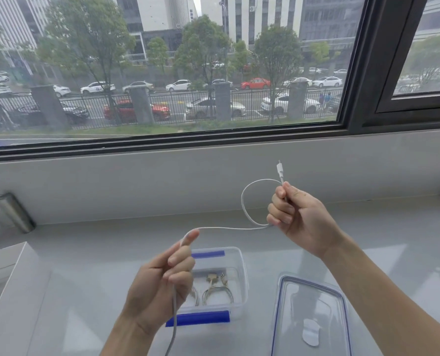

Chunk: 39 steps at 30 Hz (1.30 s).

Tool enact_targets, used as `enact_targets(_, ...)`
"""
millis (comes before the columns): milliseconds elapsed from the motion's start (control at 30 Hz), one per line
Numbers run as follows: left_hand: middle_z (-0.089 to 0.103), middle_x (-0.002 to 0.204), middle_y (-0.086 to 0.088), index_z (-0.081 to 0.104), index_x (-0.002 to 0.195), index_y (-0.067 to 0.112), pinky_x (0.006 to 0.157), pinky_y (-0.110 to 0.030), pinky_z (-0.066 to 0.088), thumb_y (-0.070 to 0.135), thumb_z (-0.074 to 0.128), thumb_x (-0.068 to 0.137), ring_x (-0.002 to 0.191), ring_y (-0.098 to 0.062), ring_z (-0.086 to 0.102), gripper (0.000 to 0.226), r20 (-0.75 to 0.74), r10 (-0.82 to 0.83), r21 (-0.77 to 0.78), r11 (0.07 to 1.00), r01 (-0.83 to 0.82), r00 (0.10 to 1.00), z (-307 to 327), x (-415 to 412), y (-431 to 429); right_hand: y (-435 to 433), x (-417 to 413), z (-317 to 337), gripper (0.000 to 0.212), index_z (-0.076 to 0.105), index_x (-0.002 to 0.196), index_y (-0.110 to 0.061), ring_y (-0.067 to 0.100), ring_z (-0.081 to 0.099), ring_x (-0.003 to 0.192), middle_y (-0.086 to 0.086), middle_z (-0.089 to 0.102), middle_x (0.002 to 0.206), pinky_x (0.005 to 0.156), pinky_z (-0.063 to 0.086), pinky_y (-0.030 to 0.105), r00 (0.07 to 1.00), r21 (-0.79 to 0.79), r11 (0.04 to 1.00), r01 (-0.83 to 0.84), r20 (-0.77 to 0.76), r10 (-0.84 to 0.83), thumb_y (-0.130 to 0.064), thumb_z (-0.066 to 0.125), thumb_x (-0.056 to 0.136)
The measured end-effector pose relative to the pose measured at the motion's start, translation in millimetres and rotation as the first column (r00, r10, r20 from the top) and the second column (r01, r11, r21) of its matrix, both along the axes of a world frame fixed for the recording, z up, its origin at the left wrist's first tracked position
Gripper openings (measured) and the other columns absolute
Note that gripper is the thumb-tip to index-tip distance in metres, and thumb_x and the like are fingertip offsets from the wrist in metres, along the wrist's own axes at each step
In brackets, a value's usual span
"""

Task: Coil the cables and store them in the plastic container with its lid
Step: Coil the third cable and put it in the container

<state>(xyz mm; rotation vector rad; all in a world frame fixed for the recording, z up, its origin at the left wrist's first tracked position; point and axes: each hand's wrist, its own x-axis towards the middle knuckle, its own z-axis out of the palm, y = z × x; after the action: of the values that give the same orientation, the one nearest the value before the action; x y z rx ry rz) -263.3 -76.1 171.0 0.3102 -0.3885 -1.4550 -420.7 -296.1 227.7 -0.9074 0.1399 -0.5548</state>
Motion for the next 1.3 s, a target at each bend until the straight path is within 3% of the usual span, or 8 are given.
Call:
enact_targets(67,0.054,0.075,-0.007,0.016,0.140,0.018,0.059,-0.019,0.046,0.013,0.035,0.099,0.059,-0.010,0.036,0.045,-0.029,0.035,-0.041,0.999,-0.036,0.999,11,-1,-3,4,4,-2,0.027,0.043,0.070,-0.012,0.011,0.028,0.040,-0.003,0.027,0.049,0.046,0.034,0.024,0.999,-0.032,0.999,-0.012,-0.036,0.010,-0.024,0.037,0.095)
enact_targets(167,0.047,0.064,-0.001,0.044,0.130,0.012,0.038,-0.016,0.042,0.010,0.057,0.086,0.046,-0.009,0.040,0.047,0.027,0.233,0.052,0.971,-0.234,0.972,26,-10,-13,12,10,-5,0.029,0.043,0.071,-0.011,0.012,0.027,0.040,-0.003,0.027,0.050,0.045,0.034,0.024,0.995,-0.111,0.994,-0.001,-0.097,-0.010,-0.021,0.035,0.097)
enact_targets(300,0.046,0.059,0.001,0.052,0.122,0.011,0.030,-0.014,0.026,0.016,0.044,0.087,0.039,-0.006,0.034,0.036,0.296,0.435,0.076,0.877,-0.475,0.850,46,-31,-32,22,15,-14,0.031,0.046,0.070,-0.010,0.013,0.027,0.042,-0.001,0.025,0.052,0.045,0.031,0.024,0.995,-0.114,0.993,-0.014,-0.095,0.003,-0.021,0.034,0.097)
enact_targets(467,0.051,0.058,0.000,0.058,0.116,0.014,0.035,-0.016,0.023,0.014,0.042,0.097,0.038,-0.008,0.035,0.025,0.538,0.456,0.062,0.818,-0.572,0.709,56,-50,-50,29,18,-23,0.027,0.048,0.073,-0.008,0.014,0.029,0.046,0.000,0.029,0.053,0.048,0.031,0.023,0.996,-0.153,0.988,0.002,-0.092,-0.016,-0.022,0.039,0.094)
enact_targets(733,0.058,0.053,-0.005,0.062,0.070,0.010,0.039,-0.021,0.035,0.018,0.060,0.090,0.039,-0.016,0.046,0.022,0.871,0.478,-0.229,0.603,-0.764,0.116,45,-88,-79,36,18,-34,0.028,0.053,0.082,-0.006,0.024,0.040,0.054,0.010,0.042,0.063,0.048,0.035,0.031,0.999,-0.211,0.977,-0.002,-0.044,-0.007,-0.029,0.042,0.095)
enact_targets(867,0.059,0.051,-0.002,0.059,0.064,0.008,0.042,-0.021,0.043,0.021,0.065,0.087,0.038,-0.013,0.049,0.027,0.901,0.432,-0.297,0.541,-0.787,-0.042,39,-95,-89,43,12,-31,0.030,0.056,0.084,-0.006,0.021,0.043,0.055,0.012,0.048,0.067,0.041,0.039,0.026,0.998,-0.205,0.979,-0.008,-0.056,-0.003,-0.028,0.040,0.094)
enact_targets(1033,0.065,0.060,-0.007,0.059,0.063,0.010,0.048,-0.040,0.051,0.022,0.065,0.086,0.049,-0.030,0.052,0.026,0.899,0.417,-0.351,0.513,-0.783,-0.129,26,-89,-95,42,6,-33,0.029,0.065,0.087,-0.011,0.024,0.040,0.074,0.011,0.051,0.080,0.062,0.038,0.032,0.993,-0.118,0.987,-0.109,-0.050,0.103,-0.028,0.043,0.092)
enact_targets(1300,0.066,0.074,0.000,0.067,0.077,0.015,0.061,-0.037,0.050,0.020,0.060,0.087,0.064,-0.017,0.058,0.013,0.851,0.341,-0.524,0.490,-0.696,-0.400,24,-86,-92,47,10,-32,0.027,0.063,0.096,-0.006,0.022,0.057,0.089,0.009,0.062,0.090,0.083,0.046,0.032,0.995,0.027,0.994,-0.104,0.007,0.104,-0.026,0.046,0.089)
